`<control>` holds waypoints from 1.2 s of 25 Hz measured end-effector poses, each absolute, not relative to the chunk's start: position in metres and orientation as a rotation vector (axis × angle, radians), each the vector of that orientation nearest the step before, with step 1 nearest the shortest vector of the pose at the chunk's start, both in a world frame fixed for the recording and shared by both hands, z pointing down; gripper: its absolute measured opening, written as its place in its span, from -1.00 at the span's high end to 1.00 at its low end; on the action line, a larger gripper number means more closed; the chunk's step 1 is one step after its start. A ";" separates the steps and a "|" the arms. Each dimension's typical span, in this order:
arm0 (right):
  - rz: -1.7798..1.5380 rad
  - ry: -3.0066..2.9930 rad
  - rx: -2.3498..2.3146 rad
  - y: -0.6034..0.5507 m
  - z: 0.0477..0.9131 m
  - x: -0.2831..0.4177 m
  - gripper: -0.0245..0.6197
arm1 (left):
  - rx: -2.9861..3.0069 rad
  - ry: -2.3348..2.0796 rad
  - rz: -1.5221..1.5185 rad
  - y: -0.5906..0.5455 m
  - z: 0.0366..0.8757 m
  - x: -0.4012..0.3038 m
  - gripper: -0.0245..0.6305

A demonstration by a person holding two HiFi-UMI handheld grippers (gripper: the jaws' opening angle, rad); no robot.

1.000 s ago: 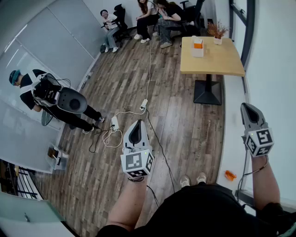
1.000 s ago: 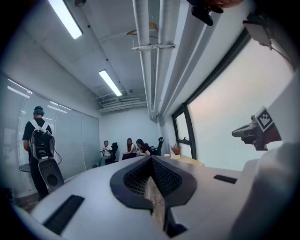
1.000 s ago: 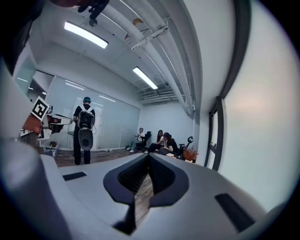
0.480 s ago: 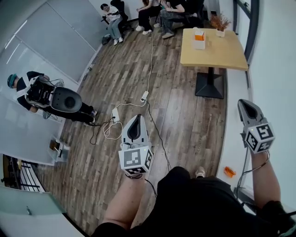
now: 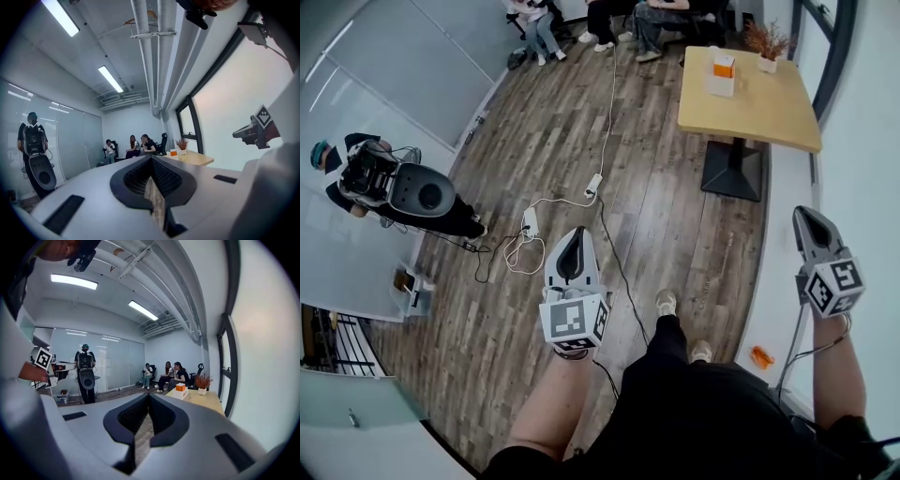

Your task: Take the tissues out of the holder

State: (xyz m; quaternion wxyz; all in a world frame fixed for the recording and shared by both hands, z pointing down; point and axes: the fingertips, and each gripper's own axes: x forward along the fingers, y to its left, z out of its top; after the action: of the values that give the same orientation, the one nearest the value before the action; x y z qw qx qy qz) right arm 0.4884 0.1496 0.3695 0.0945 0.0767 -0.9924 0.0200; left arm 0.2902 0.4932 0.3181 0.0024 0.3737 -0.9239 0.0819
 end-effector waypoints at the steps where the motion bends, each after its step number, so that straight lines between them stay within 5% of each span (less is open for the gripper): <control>1: 0.065 -2.935 0.241 0.146 0.367 0.479 0.91 | 1.175 -2.893 0.256 0.489 0.317 0.279 0.91; 30: -0.025 -2.870 0.420 0.077 0.364 0.224 0.91 | 1.384 -2.827 0.171 0.386 0.325 -0.035 0.91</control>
State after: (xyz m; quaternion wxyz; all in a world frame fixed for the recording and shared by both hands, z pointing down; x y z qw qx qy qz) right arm 0.2235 0.0772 0.3643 0.1201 0.1438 -0.9823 -0.0084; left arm -0.0348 0.3856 0.3246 -0.0055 0.4390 -0.8968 0.0544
